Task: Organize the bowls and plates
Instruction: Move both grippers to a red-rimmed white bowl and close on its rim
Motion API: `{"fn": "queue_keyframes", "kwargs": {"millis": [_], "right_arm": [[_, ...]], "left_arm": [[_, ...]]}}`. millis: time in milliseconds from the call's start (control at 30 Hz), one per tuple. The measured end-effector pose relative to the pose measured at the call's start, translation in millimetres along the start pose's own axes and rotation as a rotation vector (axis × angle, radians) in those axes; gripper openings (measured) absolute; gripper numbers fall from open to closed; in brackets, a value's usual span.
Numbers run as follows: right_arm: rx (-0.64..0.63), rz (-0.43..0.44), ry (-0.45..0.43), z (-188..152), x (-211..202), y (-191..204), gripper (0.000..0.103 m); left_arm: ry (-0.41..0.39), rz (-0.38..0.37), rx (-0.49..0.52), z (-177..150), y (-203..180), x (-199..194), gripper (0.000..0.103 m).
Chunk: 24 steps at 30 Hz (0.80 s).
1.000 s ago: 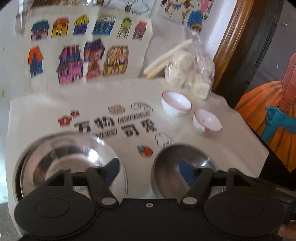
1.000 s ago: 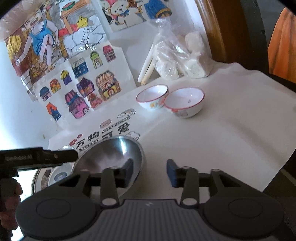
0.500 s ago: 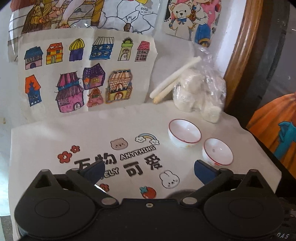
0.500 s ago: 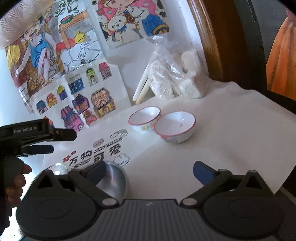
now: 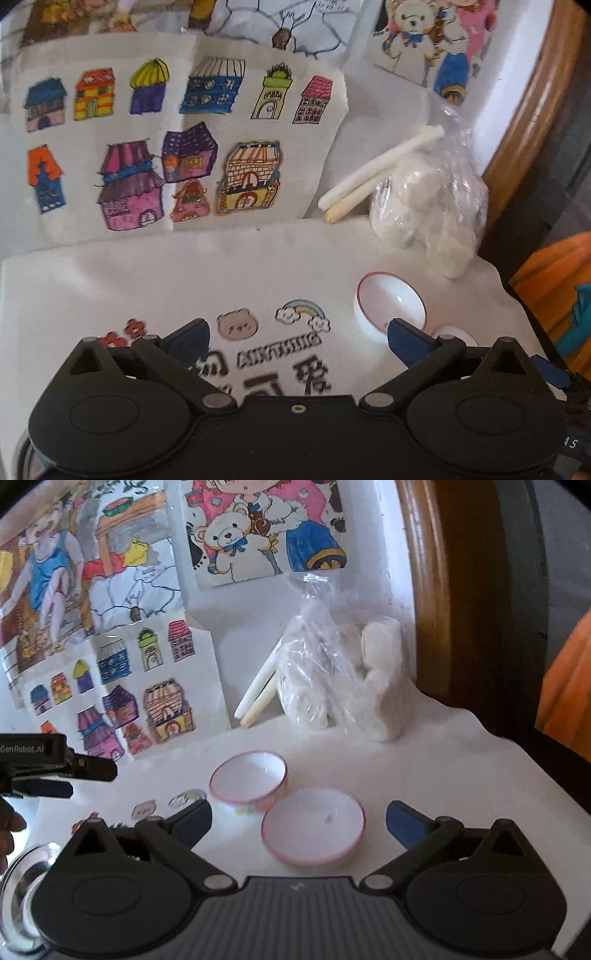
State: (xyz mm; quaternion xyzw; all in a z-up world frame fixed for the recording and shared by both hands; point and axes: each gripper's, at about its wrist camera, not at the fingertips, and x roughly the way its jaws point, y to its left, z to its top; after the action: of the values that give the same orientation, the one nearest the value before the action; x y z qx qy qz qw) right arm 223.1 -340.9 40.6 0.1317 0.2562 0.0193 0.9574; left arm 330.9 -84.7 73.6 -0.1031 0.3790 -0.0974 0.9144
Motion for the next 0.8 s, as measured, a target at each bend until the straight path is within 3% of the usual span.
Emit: {"fn": "queue_keyframes", "kwargs": {"millis": [100, 267, 433, 667, 800], "right_arm": [[-0.017, 0.015, 0.013, 13.5, 22.7, -3.2, 0.099], [-0.092, 0.000, 0.054, 29.1, 55.1, 1.7, 0.079], [-0.092, 0.022, 0.101, 35.0, 82.3, 2.0, 0.074], [-0.104, 0.042, 0.155, 32.9, 108.2, 7.1, 0.058], [-0.111, 0.045, 0.173, 31.1, 115.5, 9.0, 0.057]], "left_arm": [[0.004, 0.001, -0.024, 5.8, -2.5, 20.7, 0.102], [0.031, 0.004, -0.056, 9.9, -7.1, 55.9, 0.102], [0.065, -0.042, -0.108, 10.3, -10.8, 82.3, 0.102], [0.081, -0.064, -0.110, 8.3, -26.8, 100.4, 0.102], [0.100, -0.074, -0.111, 5.9, -32.6, 108.9, 0.097]]}}
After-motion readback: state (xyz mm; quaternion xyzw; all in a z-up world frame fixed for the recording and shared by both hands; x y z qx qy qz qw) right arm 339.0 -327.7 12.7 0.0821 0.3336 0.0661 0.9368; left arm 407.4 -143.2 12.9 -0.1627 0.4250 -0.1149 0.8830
